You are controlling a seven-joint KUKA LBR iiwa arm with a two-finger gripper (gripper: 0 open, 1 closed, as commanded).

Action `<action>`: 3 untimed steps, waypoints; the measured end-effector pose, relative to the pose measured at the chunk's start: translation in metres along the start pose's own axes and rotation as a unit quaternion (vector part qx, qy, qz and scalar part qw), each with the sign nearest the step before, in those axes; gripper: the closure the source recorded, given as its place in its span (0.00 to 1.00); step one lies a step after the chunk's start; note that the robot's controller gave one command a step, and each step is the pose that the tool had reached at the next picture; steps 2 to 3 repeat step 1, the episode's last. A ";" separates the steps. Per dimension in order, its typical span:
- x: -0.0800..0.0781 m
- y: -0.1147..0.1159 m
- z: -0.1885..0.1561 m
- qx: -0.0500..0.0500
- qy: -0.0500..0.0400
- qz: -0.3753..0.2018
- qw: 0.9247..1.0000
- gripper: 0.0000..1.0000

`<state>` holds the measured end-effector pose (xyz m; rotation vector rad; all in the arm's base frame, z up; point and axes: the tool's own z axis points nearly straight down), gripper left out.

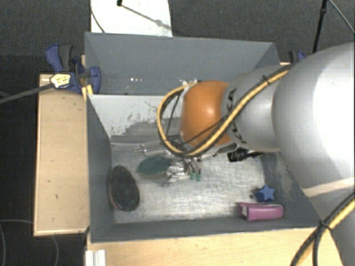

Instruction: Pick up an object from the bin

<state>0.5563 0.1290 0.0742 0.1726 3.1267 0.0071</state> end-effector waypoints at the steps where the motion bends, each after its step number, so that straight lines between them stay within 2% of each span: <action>1: 0.013 -0.014 -0.151 0.001 0.000 -0.002 1.000 1.00; 3: 0.013 -0.014 -0.151 0.001 0.000 -0.002 1.000 1.00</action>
Offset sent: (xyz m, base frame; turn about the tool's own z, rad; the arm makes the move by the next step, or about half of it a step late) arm -0.0178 -0.0139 0.1462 -0.0070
